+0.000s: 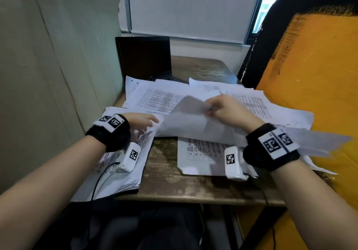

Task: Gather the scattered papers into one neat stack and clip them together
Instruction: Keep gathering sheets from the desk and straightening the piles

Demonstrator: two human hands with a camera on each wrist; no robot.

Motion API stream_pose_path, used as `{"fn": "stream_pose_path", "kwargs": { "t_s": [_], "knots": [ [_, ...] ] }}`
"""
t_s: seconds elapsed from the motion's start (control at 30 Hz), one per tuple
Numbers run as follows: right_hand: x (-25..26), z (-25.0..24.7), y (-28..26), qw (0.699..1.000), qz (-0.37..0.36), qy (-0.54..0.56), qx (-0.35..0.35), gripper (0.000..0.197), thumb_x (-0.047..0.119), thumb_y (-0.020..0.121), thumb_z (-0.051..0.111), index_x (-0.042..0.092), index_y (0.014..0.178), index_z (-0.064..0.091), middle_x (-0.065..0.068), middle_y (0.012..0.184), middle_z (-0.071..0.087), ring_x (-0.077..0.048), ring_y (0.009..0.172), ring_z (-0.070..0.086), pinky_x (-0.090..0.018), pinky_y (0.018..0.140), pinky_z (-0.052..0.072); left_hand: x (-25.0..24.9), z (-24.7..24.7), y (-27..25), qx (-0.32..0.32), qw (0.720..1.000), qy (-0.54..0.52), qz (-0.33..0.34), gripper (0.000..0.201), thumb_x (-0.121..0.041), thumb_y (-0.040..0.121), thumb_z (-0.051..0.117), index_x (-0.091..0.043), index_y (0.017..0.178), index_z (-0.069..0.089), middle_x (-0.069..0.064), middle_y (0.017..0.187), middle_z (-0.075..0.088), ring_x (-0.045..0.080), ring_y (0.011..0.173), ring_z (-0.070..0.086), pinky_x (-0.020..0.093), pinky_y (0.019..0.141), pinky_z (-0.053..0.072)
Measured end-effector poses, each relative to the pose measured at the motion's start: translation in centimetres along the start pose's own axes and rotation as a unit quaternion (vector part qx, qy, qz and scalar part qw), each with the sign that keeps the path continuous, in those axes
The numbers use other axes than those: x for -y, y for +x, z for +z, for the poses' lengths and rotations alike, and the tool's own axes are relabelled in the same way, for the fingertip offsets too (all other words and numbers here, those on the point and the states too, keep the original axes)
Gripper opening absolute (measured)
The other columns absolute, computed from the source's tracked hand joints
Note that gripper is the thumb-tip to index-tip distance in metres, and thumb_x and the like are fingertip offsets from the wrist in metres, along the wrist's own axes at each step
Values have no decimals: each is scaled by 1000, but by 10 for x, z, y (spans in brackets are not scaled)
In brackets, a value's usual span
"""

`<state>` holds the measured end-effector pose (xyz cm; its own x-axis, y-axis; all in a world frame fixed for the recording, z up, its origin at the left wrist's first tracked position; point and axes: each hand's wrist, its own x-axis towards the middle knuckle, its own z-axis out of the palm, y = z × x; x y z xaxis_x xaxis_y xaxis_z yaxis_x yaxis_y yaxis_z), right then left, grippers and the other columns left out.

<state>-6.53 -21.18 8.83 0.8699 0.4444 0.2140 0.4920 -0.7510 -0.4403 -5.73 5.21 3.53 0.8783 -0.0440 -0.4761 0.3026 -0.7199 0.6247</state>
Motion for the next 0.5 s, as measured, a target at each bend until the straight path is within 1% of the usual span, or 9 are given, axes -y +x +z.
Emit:
{"fn": "stream_pose_path", "kwargs": {
  "t_s": [0.03,0.07,0.13,0.2,0.27,0.33,0.37,0.4,0.5],
  "knots": [
    [-8,-9,1,998,15,26,-49,19,-5,81,55,7,72,67,-7,75,67,-9,74,53,-24,62,39,-1,0,0,-5,1000,-14,-4,35,-10,99,34,-20,131,43,12,111,38,25,101,42,51,79,52],
    [-14,-16,4,994,29,41,-95,19,-2,82,54,8,70,66,-11,73,65,-10,72,52,-27,60,38,0,0,3,-26,999,-36,-3,31,-13,99,37,-19,128,46,12,108,42,25,98,45,42,72,52],
    [-21,-26,9,981,50,71,-173,16,4,85,54,2,75,67,-19,75,64,-12,70,52,-27,59,37,-4,-1,6,-102,990,-96,17,17,-18,98,43,-16,111,53,9,93,52,25,81,51,27,61,44],
    [-22,-32,11,967,66,96,-228,23,1,87,53,9,69,66,-12,67,61,-12,67,51,-21,56,36,-14,-3,11,-183,973,-121,75,14,-13,96,39,-14,89,51,4,70,44,19,61,41,24,53,33],
    [-22,-35,10,953,75,84,-282,32,-4,85,50,14,60,59,-1,58,52,-8,60,44,-11,49,30,-26,-4,12,-252,948,-149,122,18,-9,93,39,-16,78,49,4,71,40,18,65,37,26,54,28],
    [-22,-35,10,937,83,56,-335,21,-7,81,45,0,65,58,-14,61,52,-10,59,40,-14,47,24,-39,0,7,-317,920,-197,121,11,-19,91,47,-15,87,57,10,87,53,22,82,47,28,67,38],
    [-21,-35,9,932,89,43,-347,19,-9,79,43,-4,67,57,-18,62,50,-12,58,37,-15,46,23,-45,3,5,-318,911,-238,112,20,-28,89,50,-11,95,59,15,95,58,26,91,53,30,75,44],
    [-21,-34,7,932,97,34,-347,20,-10,79,42,-3,64,53,-14,60,45,-12,56,34,-15,44,24,-50,7,4,-293,909,-276,106,31,-34,88,51,-7,102,58,20,100,60,32,100,55,34,81,48],
    [-21,-28,1,944,114,28,-307,39,-10,81,42,17,53,37,2,55,34,-8,51,29,-12,41,28,-60,27,3,-146,959,-236,55,42,-31,95,48,-7,129,46,16,116,51,37,120,48,46,97,44]
  ]
}}
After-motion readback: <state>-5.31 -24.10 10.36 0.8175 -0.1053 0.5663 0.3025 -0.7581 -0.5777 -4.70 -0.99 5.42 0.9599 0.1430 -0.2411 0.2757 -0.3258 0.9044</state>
